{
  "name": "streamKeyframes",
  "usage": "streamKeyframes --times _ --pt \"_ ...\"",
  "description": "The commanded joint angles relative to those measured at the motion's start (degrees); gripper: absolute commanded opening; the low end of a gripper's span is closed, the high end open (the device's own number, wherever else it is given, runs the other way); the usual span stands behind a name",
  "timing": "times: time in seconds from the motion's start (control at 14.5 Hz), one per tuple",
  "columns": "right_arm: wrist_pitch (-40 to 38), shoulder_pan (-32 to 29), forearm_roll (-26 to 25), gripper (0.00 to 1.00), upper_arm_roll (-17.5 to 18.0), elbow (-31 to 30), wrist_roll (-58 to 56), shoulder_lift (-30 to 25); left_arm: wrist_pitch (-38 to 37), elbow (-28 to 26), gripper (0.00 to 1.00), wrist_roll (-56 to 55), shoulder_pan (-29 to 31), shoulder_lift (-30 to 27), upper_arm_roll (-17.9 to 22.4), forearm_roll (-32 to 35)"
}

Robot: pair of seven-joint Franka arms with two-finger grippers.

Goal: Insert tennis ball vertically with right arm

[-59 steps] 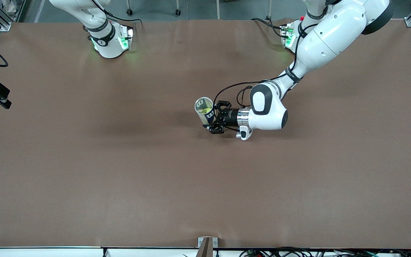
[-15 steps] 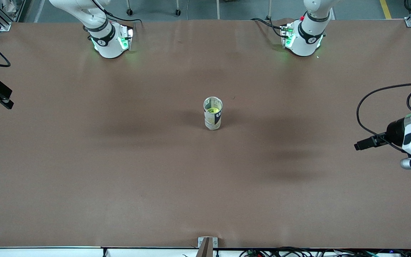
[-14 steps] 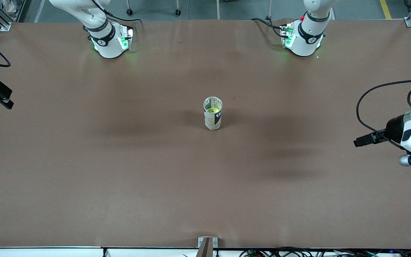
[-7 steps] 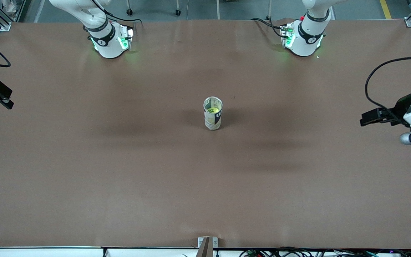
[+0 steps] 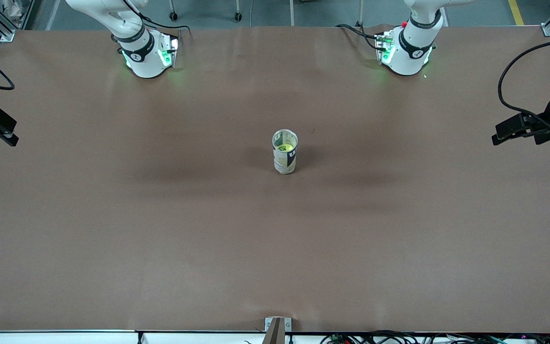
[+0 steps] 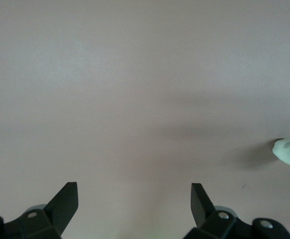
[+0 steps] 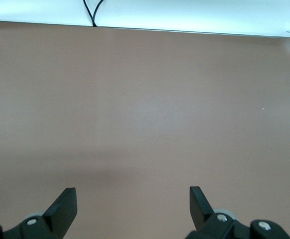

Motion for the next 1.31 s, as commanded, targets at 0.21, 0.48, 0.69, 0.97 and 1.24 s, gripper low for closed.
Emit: streamKeyframes --times 0.21,0.48,0.69,0.97,1.24 --pt "0.3 0.1 -0.1 1.0 0.0 -0.1 0.5 0.2 2.6 -8.1 1.0 0.7 -4.2 -7.6 5.7 -2.2" --pt "0.3 -0.1 -0.2 1.0 0.0 -0.1 0.5 0.2 5.4 -14.0 1.0 0.8 -4.4 -13.2 6.0 -3.6" --pt "0.4 -0.1 -0.2 1.0 0.0 -0.1 0.5 0.2 4.7 -15.1 1.0 0.8 -4.5 -15.5 5.7 -3.0" --pt "0.4 -0.1 -0.2 1.0 0.0 -0.1 0.5 0.2 3.3 -15.0 1.0 0.7 -4.5 -16.6 5.4 -2.7" --pt "0.4 -0.1 -0.1 1.0 0.0 -0.1 0.5 0.2 2.7 -12.5 1.0 0.6 -4.7 -14.5 5.4 -0.5"
